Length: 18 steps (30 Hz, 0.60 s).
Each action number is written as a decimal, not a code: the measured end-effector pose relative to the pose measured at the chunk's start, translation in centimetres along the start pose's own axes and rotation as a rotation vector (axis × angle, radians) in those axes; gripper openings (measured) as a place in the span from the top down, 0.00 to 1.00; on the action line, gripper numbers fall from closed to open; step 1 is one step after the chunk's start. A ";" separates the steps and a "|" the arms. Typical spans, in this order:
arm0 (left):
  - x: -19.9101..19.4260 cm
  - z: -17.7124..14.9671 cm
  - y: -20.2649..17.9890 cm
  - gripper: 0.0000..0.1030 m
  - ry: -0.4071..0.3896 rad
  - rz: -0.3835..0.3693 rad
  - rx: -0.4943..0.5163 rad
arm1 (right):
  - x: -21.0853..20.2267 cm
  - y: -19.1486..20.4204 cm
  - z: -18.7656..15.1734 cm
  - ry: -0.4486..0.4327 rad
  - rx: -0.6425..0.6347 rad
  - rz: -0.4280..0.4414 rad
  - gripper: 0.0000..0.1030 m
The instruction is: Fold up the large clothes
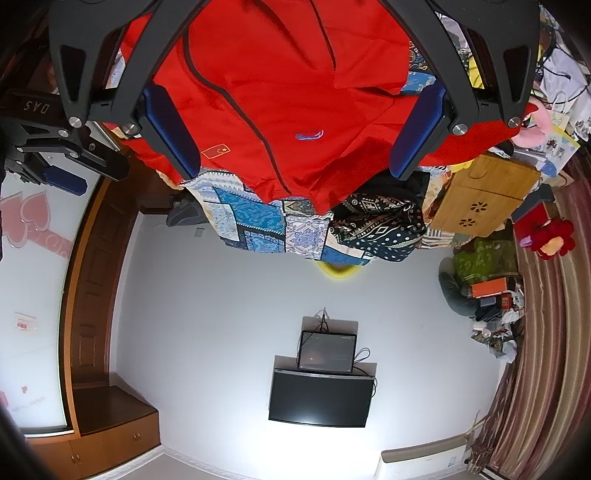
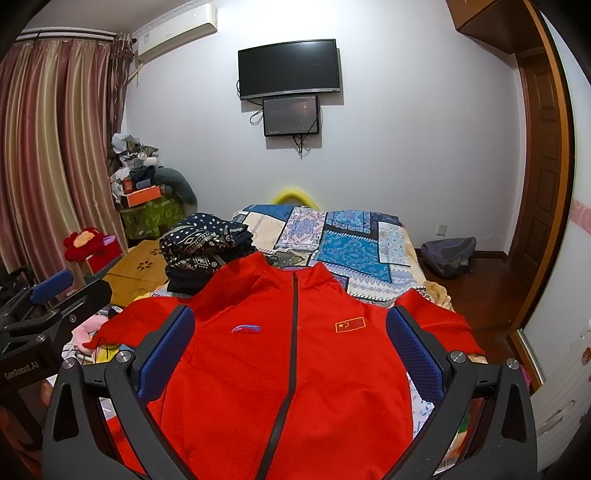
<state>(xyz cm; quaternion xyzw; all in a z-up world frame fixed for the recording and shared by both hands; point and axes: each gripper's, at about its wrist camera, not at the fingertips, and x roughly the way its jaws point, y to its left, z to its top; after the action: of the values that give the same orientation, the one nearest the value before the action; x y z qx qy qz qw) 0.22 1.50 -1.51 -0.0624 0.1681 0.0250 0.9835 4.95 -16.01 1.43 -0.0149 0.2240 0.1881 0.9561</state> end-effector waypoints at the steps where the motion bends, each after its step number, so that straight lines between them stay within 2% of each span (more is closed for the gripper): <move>1: 0.1 0.1 0.1 0.00 0.000 0.005 -0.002 | 0.2 0.0 0.3 0.003 -0.001 0.000 0.00; 9: 0.3 1.2 2.5 0.00 -0.040 0.090 -0.011 | 1.8 -0.2 0.8 0.029 -0.013 -0.016 0.00; 13: 1.0 2.4 5.9 0.00 -0.055 0.155 -0.048 | 3.1 -0.4 1.1 0.048 -0.016 -0.029 0.00; 18: 2.7 3.0 11.0 0.00 -0.039 0.277 -0.096 | 5.1 -0.6 1.5 0.078 -0.021 -0.042 0.00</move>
<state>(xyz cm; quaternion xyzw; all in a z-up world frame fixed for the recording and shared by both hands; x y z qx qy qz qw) 3.02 12.88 -0.87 -0.0850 0.1544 0.1697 0.9696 10.01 -14.63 0.53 -0.0367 0.2588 0.1696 0.9502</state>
